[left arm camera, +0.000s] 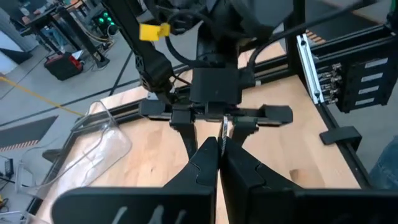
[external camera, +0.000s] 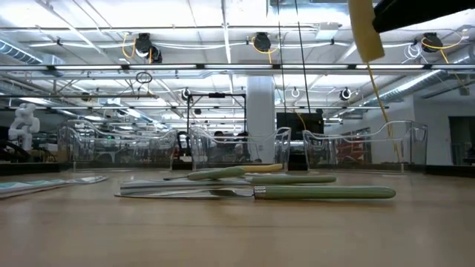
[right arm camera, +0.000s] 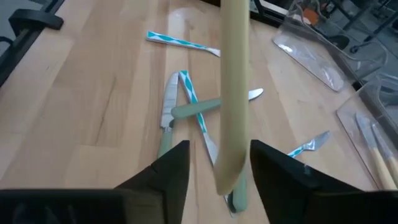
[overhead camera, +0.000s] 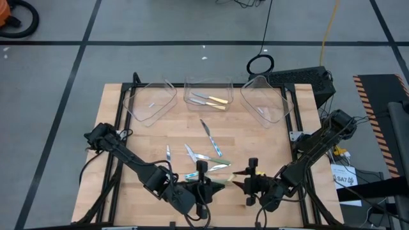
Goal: Sort silverware by color (type)
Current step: Put the yellow table knife into the center transparent bin
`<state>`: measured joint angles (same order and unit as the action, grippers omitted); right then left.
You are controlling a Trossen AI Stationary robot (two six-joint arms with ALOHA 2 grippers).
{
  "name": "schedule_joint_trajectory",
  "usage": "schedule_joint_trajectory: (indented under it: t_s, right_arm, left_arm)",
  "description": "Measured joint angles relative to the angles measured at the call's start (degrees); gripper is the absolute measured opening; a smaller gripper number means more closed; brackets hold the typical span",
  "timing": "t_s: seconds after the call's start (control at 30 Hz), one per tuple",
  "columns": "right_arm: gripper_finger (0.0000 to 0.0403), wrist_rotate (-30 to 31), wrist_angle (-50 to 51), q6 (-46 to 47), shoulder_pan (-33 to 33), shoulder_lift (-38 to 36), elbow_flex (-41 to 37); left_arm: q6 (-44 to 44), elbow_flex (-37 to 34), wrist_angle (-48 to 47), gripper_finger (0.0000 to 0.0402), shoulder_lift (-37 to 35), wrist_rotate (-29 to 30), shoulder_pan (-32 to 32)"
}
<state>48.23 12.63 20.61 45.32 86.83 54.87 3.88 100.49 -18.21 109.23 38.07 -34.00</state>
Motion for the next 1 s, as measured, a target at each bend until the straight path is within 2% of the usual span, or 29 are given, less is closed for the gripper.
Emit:
schedule_joint_trajectory:
  t_s: [0.3,0.5,0.8,0.9,1.0]
  right_arm:
    - [0.0046,-0.46,-0.14,-0.7,-1.79,0.0,0.0]
    - [0.0044,-0.51,0.98,-0.59,-1.7,-0.07,-0.13]
    - [0.0044,-0.21,9.36,4.9,-2.86,-2.15,0.02]
    - [0.0044,-0.09,11.06,4.73,-3.18,-3.7,0.02]
    - [0.0044,0.02,12.05,3.65,-4.67,-5.84,0.02]
  left_arm:
    - [1.09,0.0,2.7,0.0008,0.04,-1.83,0.0]
    - [-2.96,0.11,-4.78,0.0008,0.02,-0.47,-0.11]
    - [-27.55,-0.09,-31.45,0.0073,0.22,10.67,0.68]
    - [-36.66,-0.09,-40.83,0.008,0.22,12.86,0.45]
    - [-42.02,-0.09,-45.5,0.0081,0.22,14.22,-0.31]
